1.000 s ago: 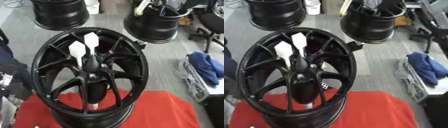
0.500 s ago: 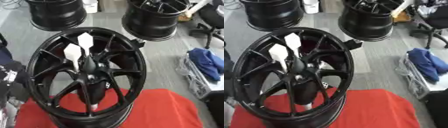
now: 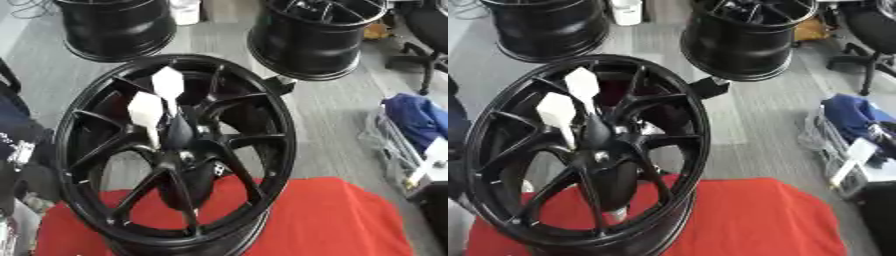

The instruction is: Pull the pin out of the wheel hub.

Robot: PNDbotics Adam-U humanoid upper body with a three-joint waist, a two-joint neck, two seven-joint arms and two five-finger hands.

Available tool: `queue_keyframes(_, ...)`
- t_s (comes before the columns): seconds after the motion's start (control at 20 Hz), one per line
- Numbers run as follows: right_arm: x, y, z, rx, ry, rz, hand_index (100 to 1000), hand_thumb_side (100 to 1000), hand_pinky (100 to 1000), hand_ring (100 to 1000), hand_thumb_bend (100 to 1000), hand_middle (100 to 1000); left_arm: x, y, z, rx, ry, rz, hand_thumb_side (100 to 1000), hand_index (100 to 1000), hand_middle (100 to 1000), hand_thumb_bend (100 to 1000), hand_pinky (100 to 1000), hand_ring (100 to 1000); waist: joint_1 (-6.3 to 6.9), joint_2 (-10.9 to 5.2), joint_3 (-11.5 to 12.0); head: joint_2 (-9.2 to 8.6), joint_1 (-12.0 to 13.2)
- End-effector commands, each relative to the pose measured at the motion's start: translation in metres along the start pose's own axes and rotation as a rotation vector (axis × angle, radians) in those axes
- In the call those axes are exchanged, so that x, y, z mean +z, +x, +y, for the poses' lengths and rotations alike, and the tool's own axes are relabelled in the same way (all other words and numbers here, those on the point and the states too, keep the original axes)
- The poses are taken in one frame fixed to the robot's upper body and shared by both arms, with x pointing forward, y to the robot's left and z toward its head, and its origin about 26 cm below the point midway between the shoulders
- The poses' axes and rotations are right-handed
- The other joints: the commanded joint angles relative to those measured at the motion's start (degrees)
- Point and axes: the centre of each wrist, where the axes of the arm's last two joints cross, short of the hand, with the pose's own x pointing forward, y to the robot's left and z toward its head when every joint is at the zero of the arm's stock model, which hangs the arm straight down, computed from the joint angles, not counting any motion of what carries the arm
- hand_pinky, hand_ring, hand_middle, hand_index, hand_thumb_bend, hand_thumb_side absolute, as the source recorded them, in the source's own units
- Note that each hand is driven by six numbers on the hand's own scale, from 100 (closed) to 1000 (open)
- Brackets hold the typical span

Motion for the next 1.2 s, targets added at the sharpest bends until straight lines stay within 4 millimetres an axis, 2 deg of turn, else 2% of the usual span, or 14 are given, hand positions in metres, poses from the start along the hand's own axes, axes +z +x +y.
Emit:
queue_keyframes(0.05,0.013,-0.014,-0.008,-0.079,-0.111,-0.02,913,717,770,853,100,1000,-0.002,0.006,0.0,-0.001,-0.009,-0.023,644,692,646,727,589,673,-0.08,-1.11,0.36,0.19,-0.96)
queue_keyframes(0.25,0.039,-0.034,0.006,-0.143,-0.17,-0.06,897,714,751,832,100,970,-0.001,0.004,-0.003,0.003,-0.025,-0.018,644,692,646,727,589,673,-0.12,-1.55,1.05,0.59,-1.69)
queue_keyframes(0.45,0.063,-0.043,0.024,-0.19,-0.195,-0.119,873,696,725,808,100,940,0.001,0.003,-0.004,0.005,-0.035,-0.012,644,692,646,726,588,673,-0.11,-2.07,1.67,1.11,-2.29)
queue_keyframes(0.65,0.072,-0.029,0.048,-0.241,-0.201,-0.233,870,682,719,804,100,938,0.001,0.002,-0.005,0.008,-0.039,-0.012,644,691,646,726,588,673,-0.1,-2.12,1.99,1.12,-2.54)
queue_keyframes(0.9,0.074,-0.012,0.077,-0.267,-0.193,-0.347,868,677,714,801,100,934,0.001,0.003,-0.007,0.012,-0.047,-0.014,645,691,646,724,588,674,-0.01,-1.91,2.31,1.2,-2.73)
queue_keyframes(1.2,0.077,0.007,0.11,-0.274,-0.183,-0.401,864,689,710,796,100,928,0.0,0.003,-0.009,0.019,-0.053,-0.017,646,691,646,722,587,674,0.22,-1.82,2.7,1.29,-3.04)
